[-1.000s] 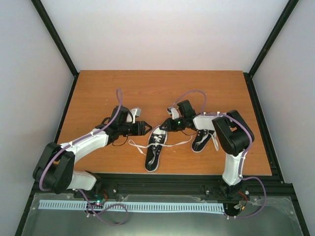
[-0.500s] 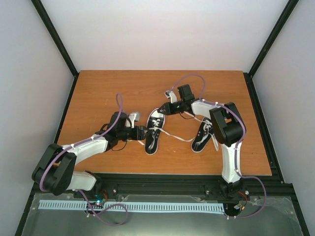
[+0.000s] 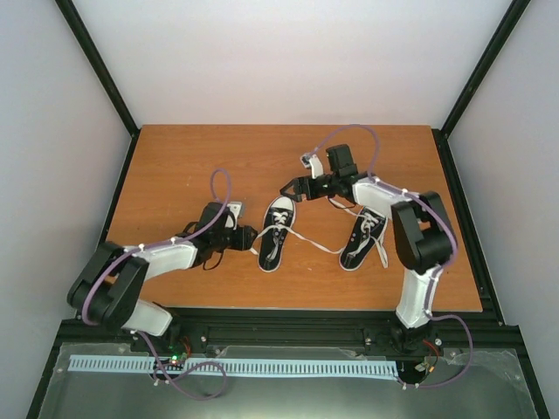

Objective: Tie the shoes
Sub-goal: Adjust the shoe at the center of the board.

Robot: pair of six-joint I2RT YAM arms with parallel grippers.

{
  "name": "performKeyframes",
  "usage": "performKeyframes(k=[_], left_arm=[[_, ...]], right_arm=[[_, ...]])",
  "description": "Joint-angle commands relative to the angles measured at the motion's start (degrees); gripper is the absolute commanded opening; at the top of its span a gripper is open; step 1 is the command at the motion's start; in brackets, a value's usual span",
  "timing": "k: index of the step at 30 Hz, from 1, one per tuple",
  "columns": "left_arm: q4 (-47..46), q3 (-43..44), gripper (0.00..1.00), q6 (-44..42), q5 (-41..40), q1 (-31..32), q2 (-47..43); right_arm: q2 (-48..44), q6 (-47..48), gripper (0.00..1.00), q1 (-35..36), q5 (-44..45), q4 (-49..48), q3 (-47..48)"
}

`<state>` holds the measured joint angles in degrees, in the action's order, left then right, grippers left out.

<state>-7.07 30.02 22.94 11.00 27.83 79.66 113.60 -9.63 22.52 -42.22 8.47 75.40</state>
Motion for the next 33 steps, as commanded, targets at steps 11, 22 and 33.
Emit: performKeyframes(k=[11,22,33], left_arm=[[-7.6,3.2,0.55,-8.4,5.3,0.4,10.6],[-10.6,5.0,0.28,-9.3,11.2,0.5,14.6],[-11.4,1.8,0.01,-5.2,9.4,0.5,5.4]], right_arm=[[-26.1,-6.8,0.97,0.0,5.1,-11.4,-24.2],[-33.6,-8.0,0.98,0.1,6.7,-10.6,-31.2],[-36.5,-11.7,0.93,9.8,33.3,-3.9,-36.8]])
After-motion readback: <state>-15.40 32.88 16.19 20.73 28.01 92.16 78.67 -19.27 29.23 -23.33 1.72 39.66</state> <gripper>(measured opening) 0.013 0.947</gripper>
